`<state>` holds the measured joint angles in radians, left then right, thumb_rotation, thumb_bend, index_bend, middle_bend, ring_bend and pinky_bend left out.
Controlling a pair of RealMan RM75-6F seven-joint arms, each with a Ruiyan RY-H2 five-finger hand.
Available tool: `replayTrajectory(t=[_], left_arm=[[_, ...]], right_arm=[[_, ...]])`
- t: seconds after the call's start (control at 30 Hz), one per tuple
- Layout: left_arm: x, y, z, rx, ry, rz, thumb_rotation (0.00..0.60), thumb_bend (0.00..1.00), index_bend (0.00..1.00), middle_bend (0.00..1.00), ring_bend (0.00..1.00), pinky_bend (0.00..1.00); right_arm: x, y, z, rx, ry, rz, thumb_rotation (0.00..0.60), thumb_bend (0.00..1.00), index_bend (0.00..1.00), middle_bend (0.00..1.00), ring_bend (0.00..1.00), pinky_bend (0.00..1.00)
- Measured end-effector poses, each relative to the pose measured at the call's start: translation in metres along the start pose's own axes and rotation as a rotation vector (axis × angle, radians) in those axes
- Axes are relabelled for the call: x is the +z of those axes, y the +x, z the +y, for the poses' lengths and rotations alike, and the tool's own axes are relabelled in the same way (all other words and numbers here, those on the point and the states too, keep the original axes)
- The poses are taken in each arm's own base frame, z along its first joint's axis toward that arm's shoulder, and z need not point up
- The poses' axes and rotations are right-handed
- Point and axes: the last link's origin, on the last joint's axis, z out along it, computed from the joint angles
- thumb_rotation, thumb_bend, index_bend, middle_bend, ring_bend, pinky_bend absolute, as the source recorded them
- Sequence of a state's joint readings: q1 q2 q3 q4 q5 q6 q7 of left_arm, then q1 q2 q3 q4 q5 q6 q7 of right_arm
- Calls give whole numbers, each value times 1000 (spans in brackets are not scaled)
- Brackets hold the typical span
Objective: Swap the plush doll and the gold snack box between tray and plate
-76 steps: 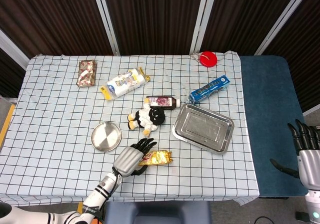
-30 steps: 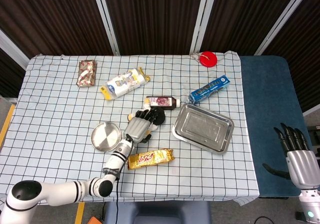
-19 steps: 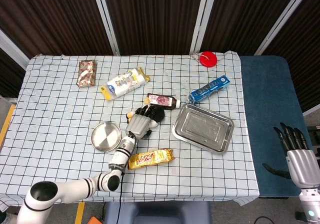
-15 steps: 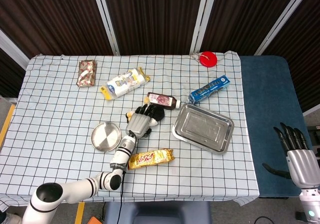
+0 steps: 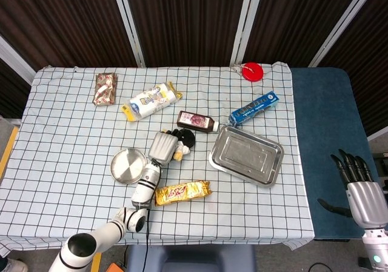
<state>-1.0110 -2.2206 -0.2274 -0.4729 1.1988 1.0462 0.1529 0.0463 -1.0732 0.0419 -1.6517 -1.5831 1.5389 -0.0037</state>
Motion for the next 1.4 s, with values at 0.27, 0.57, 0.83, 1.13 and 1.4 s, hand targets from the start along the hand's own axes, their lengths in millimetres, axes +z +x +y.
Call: replayTrajectory(t=[0.27, 0.57, 0.83, 1.13, 1.4], left_arm=[[-4, 10, -8, 24, -25, 81, 600, 457, 496, 667, 676, 814], [-31, 28, -39, 51, -16, 122, 600, 455, 496, 669, 676, 814], [-99, 39, -88, 113, 69, 55, 600, 456, 495, 670, 676, 813], [-135, 32, -105, 136, 130, 13, 600, 455, 489, 649, 665, 812], [-136, 28, -96, 122, 123, 15, 600, 447, 190, 398, 351, 382]], right_arm=[[0, -2, 0, -6, 0, -9, 600, 106, 0, 0, 0, 0], [1, -5, -2, -14, -2, -22, 600, 106, 0, 0, 0, 0], [2, -7, -3, -24, -9, -21, 600, 106, 0, 0, 0, 0], [3, -9, -2, -27, -16, -24, 600, 106, 0, 0, 0, 0], [3, -7, -1, -18, -18, -17, 600, 106, 0, 0, 0, 0]])
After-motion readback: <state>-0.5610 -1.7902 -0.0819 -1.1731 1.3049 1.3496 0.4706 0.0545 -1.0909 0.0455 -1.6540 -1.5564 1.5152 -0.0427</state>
